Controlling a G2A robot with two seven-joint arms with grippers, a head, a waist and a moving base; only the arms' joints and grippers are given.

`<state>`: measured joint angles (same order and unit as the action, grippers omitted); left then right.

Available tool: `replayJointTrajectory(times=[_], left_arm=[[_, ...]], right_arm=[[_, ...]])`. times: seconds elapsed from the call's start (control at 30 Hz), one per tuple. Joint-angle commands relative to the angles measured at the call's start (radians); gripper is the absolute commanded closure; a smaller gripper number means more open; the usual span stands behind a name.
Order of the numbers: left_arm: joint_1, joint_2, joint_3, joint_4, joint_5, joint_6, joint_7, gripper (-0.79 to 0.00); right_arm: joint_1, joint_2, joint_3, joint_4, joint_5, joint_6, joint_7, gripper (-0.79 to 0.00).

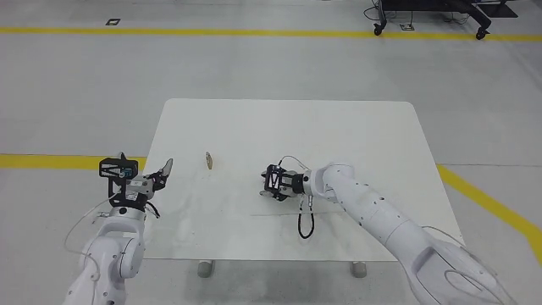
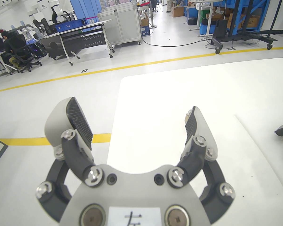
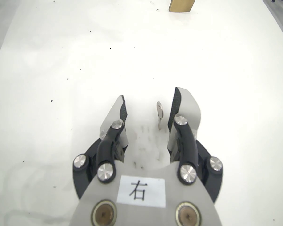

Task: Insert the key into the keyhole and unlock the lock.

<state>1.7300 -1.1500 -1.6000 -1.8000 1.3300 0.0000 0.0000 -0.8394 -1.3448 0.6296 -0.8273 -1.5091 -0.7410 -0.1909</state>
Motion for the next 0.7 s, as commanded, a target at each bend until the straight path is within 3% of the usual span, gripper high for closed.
replayJointTrajectory(times=[0.0,0.3,0.33,0.4,0.67], left_arm=[[0.000,0.000,0.000,0.000,0.000,0.000,0.000,-0.785],[0.000,0.000,0.000,0.000,0.000,0.000,0.000,-0.785],[0.000,0.000,0.000,0.000,0.000,0.000,0.000,-0.785],[0.000,0.000,0.000,0.000,0.000,0.000,0.000,-0.785],[0.000,0.000,0.000,0.000,0.000,0.000,0.000,-0.785]], right_arm=[[0.003,-0.002,-0.002,0.007,-0.007,0.004,-0.014,-0.289],[0.009,0.003,0.008,0.021,-0.030,-0.008,-0.058,-0.289],[0.010,0.004,0.009,0.020,-0.033,-0.009,-0.060,-0.154],[0.011,0.006,0.013,0.016,-0.040,-0.013,-0.065,0.000],[0.011,0.017,0.028,-0.001,-0.064,-0.016,-0.072,0.000]])
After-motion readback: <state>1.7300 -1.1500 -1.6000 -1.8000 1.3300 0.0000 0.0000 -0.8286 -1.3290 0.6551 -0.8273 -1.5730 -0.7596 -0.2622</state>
